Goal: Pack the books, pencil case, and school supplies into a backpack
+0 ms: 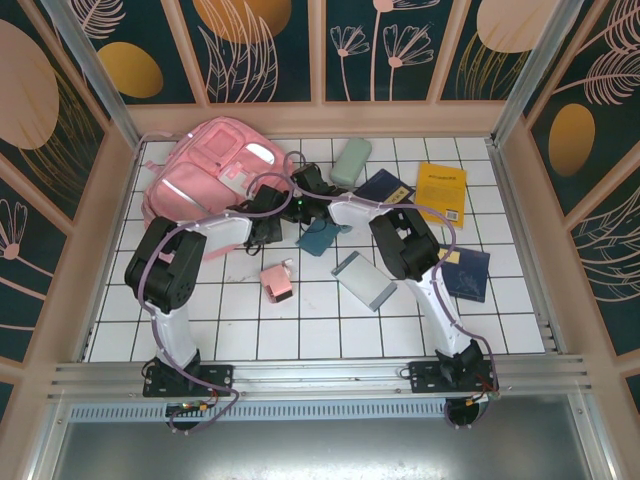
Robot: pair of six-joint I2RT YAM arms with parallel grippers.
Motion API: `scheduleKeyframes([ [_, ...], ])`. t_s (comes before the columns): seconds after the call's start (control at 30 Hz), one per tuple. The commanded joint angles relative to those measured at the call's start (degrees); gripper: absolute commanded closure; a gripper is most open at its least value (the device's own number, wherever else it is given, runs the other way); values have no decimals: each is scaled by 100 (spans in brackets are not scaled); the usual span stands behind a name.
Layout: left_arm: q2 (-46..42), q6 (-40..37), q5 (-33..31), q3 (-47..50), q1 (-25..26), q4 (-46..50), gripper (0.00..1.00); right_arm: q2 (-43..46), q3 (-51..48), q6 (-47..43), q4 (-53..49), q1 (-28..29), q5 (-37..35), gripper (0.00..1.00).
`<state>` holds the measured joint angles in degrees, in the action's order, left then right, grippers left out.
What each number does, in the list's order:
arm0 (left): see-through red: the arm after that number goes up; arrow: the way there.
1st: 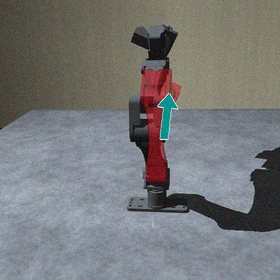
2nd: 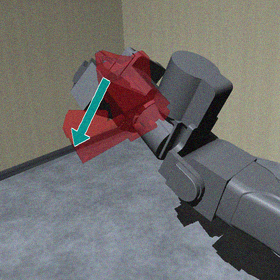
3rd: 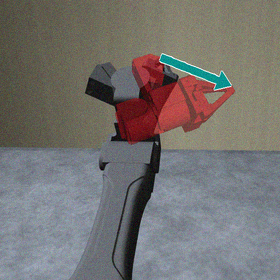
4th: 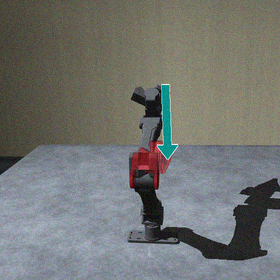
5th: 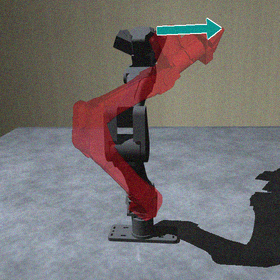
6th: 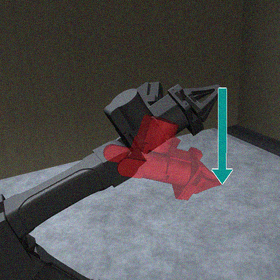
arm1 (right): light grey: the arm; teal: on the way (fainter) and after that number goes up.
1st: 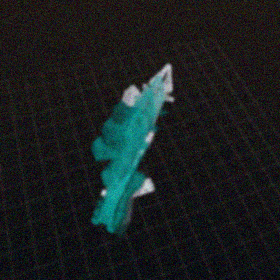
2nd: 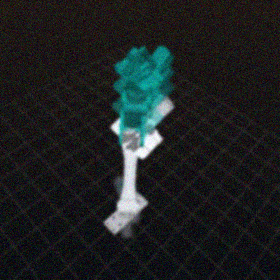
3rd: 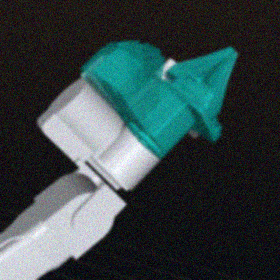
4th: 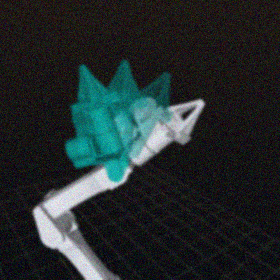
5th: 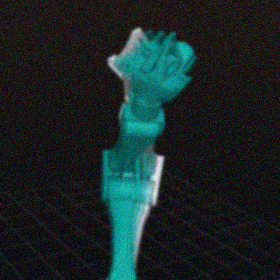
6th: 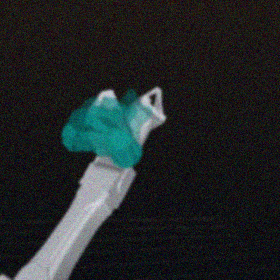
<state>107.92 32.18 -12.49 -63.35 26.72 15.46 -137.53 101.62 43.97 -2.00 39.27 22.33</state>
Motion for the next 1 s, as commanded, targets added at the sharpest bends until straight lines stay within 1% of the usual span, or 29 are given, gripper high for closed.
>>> scheduleKeyframes([
  [0.0, -338, 16, -199, 225, -114, 466, 100, 398, -10, -140, -303, -105, -452, 100],
  [0.17, -872, -9, -247, 524, -149, 740, 100, 508, 127, -276, -459, -420, -674, 100],
  [0.33, -1493, -28, -331, 1001, -250, 1029, 100, 459, 367, -426, -609, -762, -655, 100],
  [0.37, -1600, -27, -348, 1089, -276, 1099, 100, 415, 460, -465, -651, -760, -635, 100],
  [0.43, -1799, -52, -337, 1202, -299, 1212, 100, 306, 727, -557, -804, -974, -603, 100],
  [0.5, -1964, -149, -177, 1224, -308, 1258, 100, 166, 1064, -671, -1002, -1032, -574, 100],
  [0.57, -2078, -314, 220, 1181, -303, 1131, 100, 64, 1364, -744, -1186, -1057, -478, 100],
  [0.6, -2107, -375, 452, 1120, -305, 1050, 100, 43, 1473, -749, -1272, -1052, -451, 97],
  [0.63, -2125, -417, 642, 1052, -306, 977, 100, 55, 1506, -745, -1317, -1043, -433, 88],
  [0.7, -2088, -441, 1058, 847, -298, 844, 100, 181, 1414, -693, -1366, -995, -429, 67],
  [0.73, -2061, -441, 1211, 801, -291, 792, 100, 266, 1301, -660, -1370, -967, -444, 61],
  [0.8, -2019, -432, 1454, 570, -261, 660, 100, 548, 931, -556, -1340, -884, -511, 54],
  [0.87, -1982, -404, 1646, 464, -225, 530, 100, 853, 468, -408, -1280, -824, -611, 51],
  [0.97, -1898, -406, 1914, 370, -159, 373, 100, 1333, -446, -56, -941, -623, -506, 50],
])
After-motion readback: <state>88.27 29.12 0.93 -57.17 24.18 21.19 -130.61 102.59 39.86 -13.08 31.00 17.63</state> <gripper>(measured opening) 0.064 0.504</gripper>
